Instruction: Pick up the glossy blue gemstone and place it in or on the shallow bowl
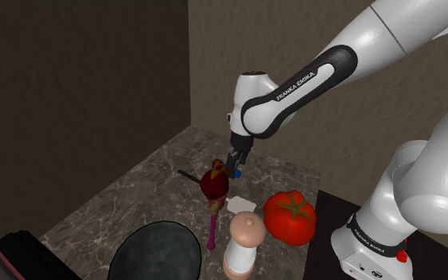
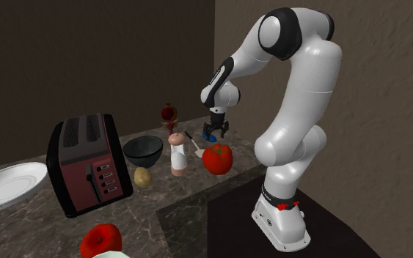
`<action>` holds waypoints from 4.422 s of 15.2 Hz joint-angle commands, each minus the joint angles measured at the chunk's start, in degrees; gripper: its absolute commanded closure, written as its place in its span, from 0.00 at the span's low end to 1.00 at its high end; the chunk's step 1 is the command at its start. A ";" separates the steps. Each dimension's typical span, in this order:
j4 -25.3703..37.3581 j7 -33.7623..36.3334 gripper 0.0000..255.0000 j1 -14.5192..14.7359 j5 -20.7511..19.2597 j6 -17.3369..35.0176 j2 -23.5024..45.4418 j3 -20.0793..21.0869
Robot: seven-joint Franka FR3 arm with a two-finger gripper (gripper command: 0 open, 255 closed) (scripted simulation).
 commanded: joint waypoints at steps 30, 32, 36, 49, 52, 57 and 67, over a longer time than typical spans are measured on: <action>5.57 14.68 0.00 -0.06 -7.95 8.13 6.11 1.10; 5.51 14.77 0.00 -0.03 -8.08 9.36 7.28 1.09; 5.52 14.78 0.00 -0.03 -8.09 9.35 7.29 1.09; 5.52 14.78 1.00 -0.02 -8.09 9.35 7.29 1.08; 5.91 14.68 1.00 -0.04 -7.89 6.94 5.26 1.10; 6.83 14.56 1.00 -0.07 -7.62 2.88 2.11 1.10; 9.64 14.46 1.00 -0.08 -7.31 -5.27 -3.24 0.99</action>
